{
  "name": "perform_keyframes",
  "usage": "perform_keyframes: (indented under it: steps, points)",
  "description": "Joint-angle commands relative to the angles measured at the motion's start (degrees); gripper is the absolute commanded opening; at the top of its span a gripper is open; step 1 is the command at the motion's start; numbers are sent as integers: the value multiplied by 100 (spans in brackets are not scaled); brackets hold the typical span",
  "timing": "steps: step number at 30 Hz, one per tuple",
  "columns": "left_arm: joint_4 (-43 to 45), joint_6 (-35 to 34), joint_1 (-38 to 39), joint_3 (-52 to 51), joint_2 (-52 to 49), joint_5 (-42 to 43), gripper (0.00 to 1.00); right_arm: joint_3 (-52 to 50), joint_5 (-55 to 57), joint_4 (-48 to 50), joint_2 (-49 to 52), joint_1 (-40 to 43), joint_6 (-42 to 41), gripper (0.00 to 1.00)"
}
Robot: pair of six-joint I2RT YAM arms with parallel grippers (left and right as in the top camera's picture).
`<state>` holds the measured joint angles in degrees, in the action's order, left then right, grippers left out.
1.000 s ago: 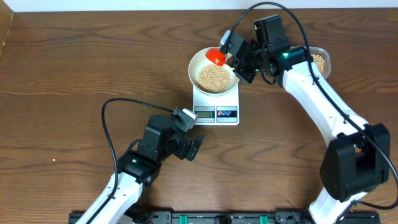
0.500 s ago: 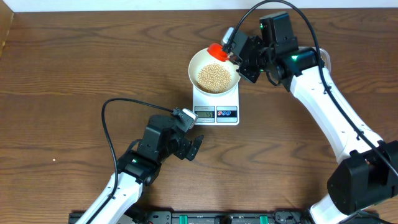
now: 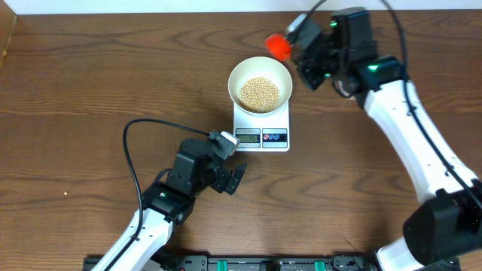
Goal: Scoop item into bowl and weigh 50g on scale
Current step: 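Move the red scoop right back over the chickpea tub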
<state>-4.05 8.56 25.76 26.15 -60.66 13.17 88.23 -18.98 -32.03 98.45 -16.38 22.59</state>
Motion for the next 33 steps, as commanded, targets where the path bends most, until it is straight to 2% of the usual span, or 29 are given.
perform_keyframes:
  steps: [1,8,20,33]
  points:
    - [4,-74,-7,9,-33,-76,97,94,17,7,-334,284,-640,1]
    - [4,-74,-7,9,-33,-76,97,94,-367,-181,-372,918,-1169,1]
    - [4,-74,-7,9,-33,-76,97,92,-181,-1158,-153,2026,-1231,1]
    - [4,-72,-7,9,-33,-76,97,92,417,-1353,396,2417,-1443,1]
